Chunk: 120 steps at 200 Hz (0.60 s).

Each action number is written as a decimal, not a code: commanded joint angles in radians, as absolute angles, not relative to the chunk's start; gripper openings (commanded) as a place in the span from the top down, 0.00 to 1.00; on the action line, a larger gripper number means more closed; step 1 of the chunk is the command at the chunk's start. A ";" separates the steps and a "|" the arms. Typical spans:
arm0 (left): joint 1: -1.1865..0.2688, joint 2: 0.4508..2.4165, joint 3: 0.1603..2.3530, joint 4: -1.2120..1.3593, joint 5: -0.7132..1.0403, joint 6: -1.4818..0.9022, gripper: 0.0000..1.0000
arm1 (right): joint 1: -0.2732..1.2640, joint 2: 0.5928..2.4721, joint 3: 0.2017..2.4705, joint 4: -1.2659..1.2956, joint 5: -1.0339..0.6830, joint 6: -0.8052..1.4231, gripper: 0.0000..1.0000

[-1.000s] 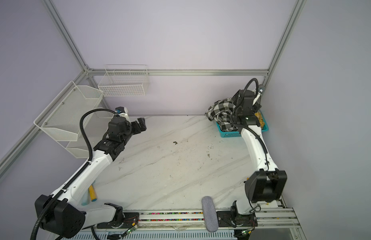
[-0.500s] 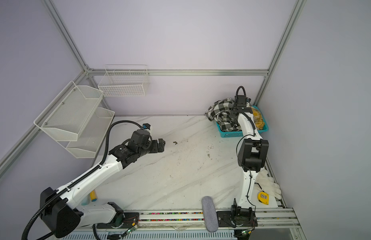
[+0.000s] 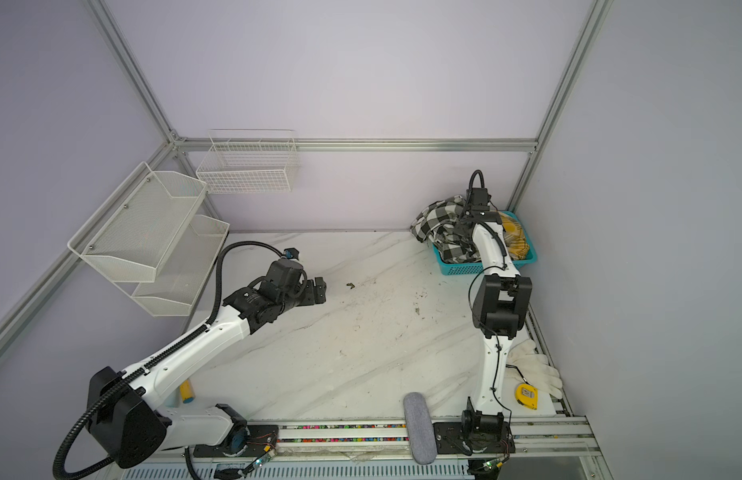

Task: Fold and stack the long sleeve shirts
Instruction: 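Reach the right gripper into the teal basket and grasp the checked shirt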

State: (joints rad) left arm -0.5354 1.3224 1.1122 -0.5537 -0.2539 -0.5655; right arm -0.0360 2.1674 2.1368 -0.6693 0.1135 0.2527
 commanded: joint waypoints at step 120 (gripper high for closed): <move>-0.286 1.135 1.221 -0.795 -0.274 -0.764 0.02 | 0.920 1.713 1.737 -0.515 0.085 0.448 1.00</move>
State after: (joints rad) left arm -0.3023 1.1976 1.2053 -0.7288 -0.2615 -0.7082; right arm 0.7959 1.7359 1.8923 -0.5888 0.0448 0.3286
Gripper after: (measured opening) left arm 0.971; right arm 0.050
